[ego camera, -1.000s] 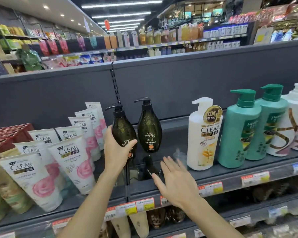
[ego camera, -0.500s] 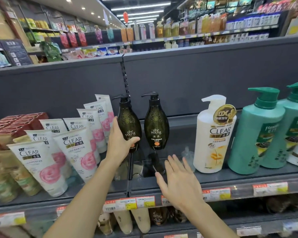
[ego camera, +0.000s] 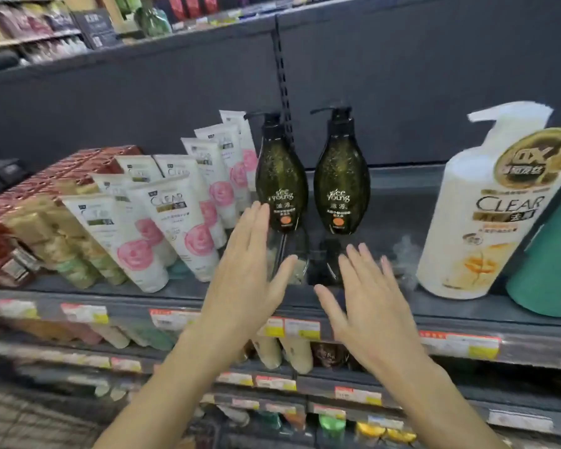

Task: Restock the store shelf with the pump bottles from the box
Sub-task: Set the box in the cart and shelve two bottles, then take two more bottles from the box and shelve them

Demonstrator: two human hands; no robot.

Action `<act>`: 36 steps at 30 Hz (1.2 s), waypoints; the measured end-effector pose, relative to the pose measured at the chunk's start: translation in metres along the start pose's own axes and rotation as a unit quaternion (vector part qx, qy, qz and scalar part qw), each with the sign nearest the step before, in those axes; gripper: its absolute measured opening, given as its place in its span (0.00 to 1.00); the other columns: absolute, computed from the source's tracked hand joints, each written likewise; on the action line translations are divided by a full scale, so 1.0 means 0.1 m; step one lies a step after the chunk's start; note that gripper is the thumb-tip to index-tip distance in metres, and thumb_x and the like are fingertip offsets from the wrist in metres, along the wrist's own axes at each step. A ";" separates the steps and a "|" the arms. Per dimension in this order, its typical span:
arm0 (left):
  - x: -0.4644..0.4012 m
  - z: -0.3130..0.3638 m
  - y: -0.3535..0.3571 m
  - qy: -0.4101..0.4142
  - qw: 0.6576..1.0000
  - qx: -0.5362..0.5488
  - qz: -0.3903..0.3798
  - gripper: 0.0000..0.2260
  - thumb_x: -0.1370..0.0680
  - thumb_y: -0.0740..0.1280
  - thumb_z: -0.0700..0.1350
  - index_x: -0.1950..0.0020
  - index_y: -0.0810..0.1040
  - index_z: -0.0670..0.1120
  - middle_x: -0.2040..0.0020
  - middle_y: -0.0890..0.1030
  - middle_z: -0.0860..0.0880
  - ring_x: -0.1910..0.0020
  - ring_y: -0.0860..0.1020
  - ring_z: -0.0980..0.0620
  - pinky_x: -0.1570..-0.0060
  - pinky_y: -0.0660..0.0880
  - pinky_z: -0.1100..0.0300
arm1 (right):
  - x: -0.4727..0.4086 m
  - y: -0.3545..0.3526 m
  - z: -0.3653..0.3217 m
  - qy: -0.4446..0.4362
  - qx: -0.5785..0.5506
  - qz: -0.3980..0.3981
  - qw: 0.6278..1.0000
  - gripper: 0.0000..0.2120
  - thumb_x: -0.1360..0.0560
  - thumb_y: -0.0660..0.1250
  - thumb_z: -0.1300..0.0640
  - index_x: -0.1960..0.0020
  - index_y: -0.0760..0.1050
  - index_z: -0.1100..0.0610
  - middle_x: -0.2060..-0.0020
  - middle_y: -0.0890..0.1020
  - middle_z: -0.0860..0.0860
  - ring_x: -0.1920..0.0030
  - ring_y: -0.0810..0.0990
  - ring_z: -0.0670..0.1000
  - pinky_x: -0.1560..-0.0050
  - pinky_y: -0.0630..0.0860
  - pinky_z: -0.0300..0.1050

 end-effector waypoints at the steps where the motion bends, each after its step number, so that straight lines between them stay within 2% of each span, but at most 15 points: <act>1: 0.17 -0.01 -0.08 0.010 0.999 -0.033 -0.007 0.31 0.22 0.61 0.54 0.23 0.54 0.43 0.23 0.56 0.48 0.24 0.52 0.54 0.27 0.53 0.61 | 0.04 -0.05 -0.14 -0.027 -0.028 0.011 0.999 0.34 0.21 0.49 0.38 0.28 0.68 0.63 0.27 0.69 0.57 0.25 0.62 0.55 0.24 0.51 0.50; 2: 0.33 -0.03 -0.18 0.017 0.997 -0.073 -0.009 0.30 0.21 0.59 0.56 0.24 0.56 0.42 0.23 0.57 0.46 0.24 0.54 0.52 0.27 0.55 0.59 | 0.10 -0.12 -0.32 -0.056 -0.064 0.025 0.996 0.33 0.21 0.51 0.39 0.28 0.68 0.63 0.27 0.69 0.57 0.24 0.62 0.54 0.24 0.50 0.48; 5: 0.90 -0.20 -0.48 0.016 0.985 -0.169 -0.028 0.29 0.20 0.54 0.56 0.25 0.59 0.39 0.24 0.59 0.42 0.24 0.56 0.46 0.29 0.61 0.49 | 0.38 -0.18 -1.00 -0.150 -0.175 0.025 0.973 0.31 0.21 0.53 0.41 0.28 0.68 0.62 0.27 0.69 0.55 0.25 0.63 0.52 0.25 0.57 0.48; 7: 1.36 -0.41 -0.62 -0.022 0.980 -0.190 -0.051 0.28 0.20 0.54 0.54 0.25 0.59 0.39 0.24 0.58 0.42 0.24 0.55 0.46 0.30 0.62 0.45 | 0.63 -0.03 -1.46 -0.213 -0.215 -0.018 0.953 0.31 0.21 0.53 0.41 0.27 0.68 0.61 0.27 0.68 0.54 0.25 0.62 0.51 0.26 0.60 0.47; 9: 1.86 -0.74 -0.74 -0.097 0.970 -0.210 -0.078 0.28 0.20 0.55 0.54 0.25 0.59 0.39 0.24 0.58 0.42 0.24 0.55 0.46 0.32 0.63 0.43 | 0.90 0.26 -1.87 -0.261 -0.250 -0.075 0.929 0.31 0.22 0.53 0.41 0.28 0.69 0.61 0.28 0.69 0.54 0.26 0.65 0.51 0.28 0.63 0.48; 12: 2.71 -1.37 -0.91 -0.241 0.922 -0.272 -0.132 0.30 0.20 0.54 0.58 0.25 0.60 0.39 0.24 0.60 0.41 0.25 0.57 0.45 0.34 0.65 0.43 | 1.30 0.85 -2.43 -0.303 -0.245 -0.184 0.902 0.32 0.21 0.50 0.39 0.27 0.67 0.60 0.26 0.68 0.54 0.25 0.64 0.52 0.27 0.62 0.51; 15: 3.61 -1.85 -1.05 -0.367 0.861 -0.304 -0.179 0.32 0.21 0.51 0.61 0.24 0.58 0.40 0.24 0.59 0.40 0.25 0.59 0.44 0.34 0.66 0.42 | 1.71 1.50 -2.91 -0.339 -0.211 -0.334 0.854 0.34 0.19 0.49 0.39 0.22 0.55 0.60 0.22 0.56 0.53 0.22 0.52 0.50 0.23 0.54 0.48; 19: 4.49 -2.25 -1.12 -0.458 0.813 -0.294 -0.207 0.34 0.22 0.46 0.62 0.23 0.52 0.41 0.23 0.55 0.41 0.24 0.54 0.44 0.30 0.61 0.44 | 2.11 2.20 -3.39 -0.351 -0.146 -0.420 0.824 0.34 0.20 0.51 0.39 0.23 0.55 0.62 0.24 0.60 0.57 0.23 0.57 0.55 0.25 0.60 0.50; 23: 5.01 -2.79 -1.02 -0.479 0.812 -0.245 -0.224 0.33 0.20 0.47 0.62 0.23 0.49 0.41 0.22 0.51 0.43 0.23 0.50 0.46 0.28 0.57 0.44 | 2.47 2.83 -3.70 -0.323 -0.079 -0.482 0.811 0.32 0.19 0.53 0.40 0.25 0.59 0.62 0.30 0.68 0.57 0.28 0.65 0.57 0.33 0.66 0.51; 26: 5.23 -3.32 -0.82 -0.465 0.822 -0.202 -0.260 0.33 0.21 0.45 0.62 0.22 0.45 0.43 0.21 0.46 0.45 0.23 0.45 0.48 0.26 0.50 0.46 | 2.67 3.22 -3.87 -0.275 -0.026 -0.489 0.828 0.30 0.19 0.53 0.41 0.26 0.63 0.62 0.33 0.72 0.58 0.32 0.70 0.58 0.37 0.70 0.51; 29: 5.44 -3.88 -0.57 -0.430 0.837 -0.156 -0.301 0.33 0.21 0.45 0.62 0.22 0.46 0.43 0.21 0.47 0.44 0.23 0.46 0.48 0.26 0.47 0.49 | 2.90 3.63 -4.04 -0.199 0.003 -0.512 0.835 0.30 0.20 0.53 0.42 0.27 0.63 0.61 0.35 0.75 0.59 0.36 0.74 0.58 0.41 0.72 0.50; 33: 5.79 -4.48 -0.14 -0.409 0.820 -0.091 -0.389 0.32 0.20 0.47 0.60 0.23 0.47 0.42 0.22 0.46 0.43 0.23 0.45 0.47 0.26 0.49 0.47 | 3.34 4.19 -4.21 -0.055 0.001 -0.615 0.786 0.26 0.18 0.53 0.46 0.26 0.62 0.60 0.30 0.70 0.58 0.31 0.69 0.57 0.34 0.65 0.49; 36: 5.91 -4.88 0.35 -0.396 0.796 -0.033 -0.457 0.30 0.19 0.48 0.56 0.23 0.47 0.42 0.21 0.46 0.43 0.23 0.45 0.47 0.26 0.50 0.48 | 3.53 4.64 -4.20 0.057 -0.012 -0.648 0.760 0.24 0.18 0.55 0.47 0.28 0.65 0.60 0.31 0.73 0.58 0.32 0.72 0.58 0.35 0.68 0.48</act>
Point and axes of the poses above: each hand's wrist, its own x-axis away from the middle knuckle, its own y-axis out of the palm, z = x × y, the point moved 6 cm from there along -x, towards the middle knuckle
